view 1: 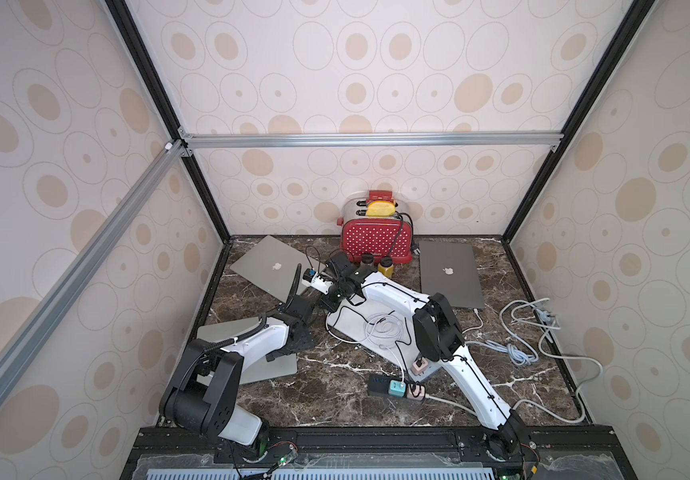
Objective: Unplug the laptop charger
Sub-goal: Place the charging cable at the center of the board, then move the socket to the center of the board.
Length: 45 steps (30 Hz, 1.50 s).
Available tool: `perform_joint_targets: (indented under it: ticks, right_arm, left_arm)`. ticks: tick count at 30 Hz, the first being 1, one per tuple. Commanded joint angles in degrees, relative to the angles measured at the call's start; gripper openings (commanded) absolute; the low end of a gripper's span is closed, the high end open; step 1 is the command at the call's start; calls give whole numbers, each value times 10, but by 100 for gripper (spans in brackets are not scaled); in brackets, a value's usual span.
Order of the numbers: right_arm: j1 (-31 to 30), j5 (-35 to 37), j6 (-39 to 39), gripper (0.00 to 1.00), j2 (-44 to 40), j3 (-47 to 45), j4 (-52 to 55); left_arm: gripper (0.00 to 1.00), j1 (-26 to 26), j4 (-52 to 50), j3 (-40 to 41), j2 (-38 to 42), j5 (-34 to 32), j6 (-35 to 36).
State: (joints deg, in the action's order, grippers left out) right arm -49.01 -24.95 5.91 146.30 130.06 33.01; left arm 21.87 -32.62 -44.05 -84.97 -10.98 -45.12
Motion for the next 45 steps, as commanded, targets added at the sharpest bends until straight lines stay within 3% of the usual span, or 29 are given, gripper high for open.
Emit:
perform_joint_targets:
  ticks: [1, 8, 12, 14, 17, 20, 24, 28, 32, 37, 45]
  right_arm:
    - [13, -6, -22, 23, 26, 20, 29]
    - [15, 14, -29, 49, 16, 70, 70]
    - [17, 33, -40, 59, -43, 54, 89]
    - [24, 45, -58, 63, -89, 24, 77]
    - [38, 76, -63, 69, -152, -17, 117]
    - [46, 136, -62, 71, -252, -116, 152]
    - [49, 177, -113, 73, -440, -344, 110]
    - [44, 202, -216, 73, -626, -535, 104]
    - [2, 244, -338, 74, -789, -691, 109]
    - [-72, 267, -454, 76, -891, -804, 120]
    - [-114, 254, -498, 75, -973, -861, 166]
  left_arm:
    - [99, 3, -30, -21, 13, 43, 14]
    - [99, 4, -57, -22, 76, 58, 34]
    - [99, 4, -62, -21, 129, 90, 52]
    - [99, 4, -56, -18, 156, 121, 60]
    - [99, 4, -42, -14, 176, 226, 73]
    - [99, 7, 18, 9, 190, 312, 61]
    - [99, 45, 39, 18, 199, 350, 72]
    - [99, 79, 70, 36, 214, 400, 74]
    - [99, 103, 92, 60, 232, 439, 71]
    - [99, 162, 89, 87, 255, 423, 58]
    - [99, 240, 175, 93, 203, 350, -5]
